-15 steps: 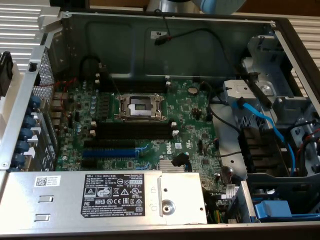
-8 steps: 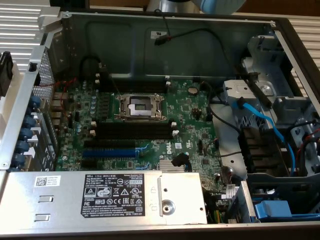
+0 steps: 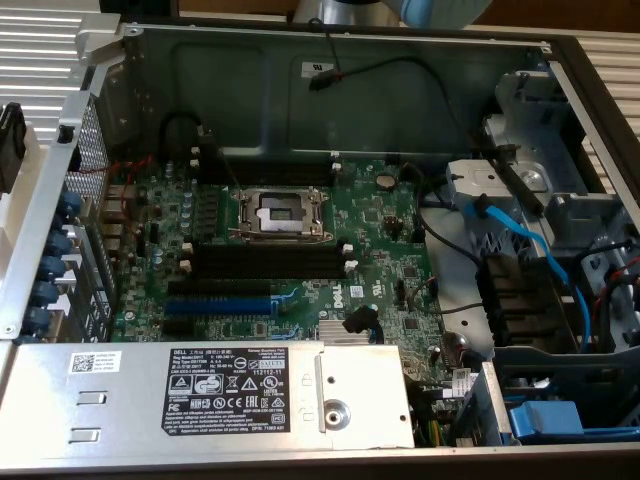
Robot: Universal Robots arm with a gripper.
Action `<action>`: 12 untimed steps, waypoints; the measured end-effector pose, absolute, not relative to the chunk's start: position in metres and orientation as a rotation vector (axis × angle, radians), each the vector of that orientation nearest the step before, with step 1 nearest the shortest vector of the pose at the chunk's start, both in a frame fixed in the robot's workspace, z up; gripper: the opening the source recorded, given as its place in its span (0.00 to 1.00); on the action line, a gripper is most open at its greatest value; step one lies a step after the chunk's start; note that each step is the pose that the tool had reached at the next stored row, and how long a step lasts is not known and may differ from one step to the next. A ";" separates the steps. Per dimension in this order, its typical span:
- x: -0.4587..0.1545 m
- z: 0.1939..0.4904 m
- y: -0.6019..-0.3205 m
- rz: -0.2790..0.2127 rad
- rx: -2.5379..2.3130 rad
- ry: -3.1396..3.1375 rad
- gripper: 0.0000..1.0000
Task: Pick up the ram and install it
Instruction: 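Pick up the ram and move it above insertion slot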
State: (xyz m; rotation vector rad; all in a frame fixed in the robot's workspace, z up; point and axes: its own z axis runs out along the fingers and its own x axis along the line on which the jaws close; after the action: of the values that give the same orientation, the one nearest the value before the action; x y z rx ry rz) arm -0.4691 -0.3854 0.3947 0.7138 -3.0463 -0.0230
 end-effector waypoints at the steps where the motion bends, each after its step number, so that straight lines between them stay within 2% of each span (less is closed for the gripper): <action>1: -0.469 0.395 -0.385 -0.023 0.743 -3.039 0.10; 12: -0.469 0.395 -0.385 -0.021 1.043 -2.948 0.10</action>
State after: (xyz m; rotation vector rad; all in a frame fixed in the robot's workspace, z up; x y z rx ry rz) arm -0.4691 -0.3854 0.3947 1.0429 -2.9482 -0.0207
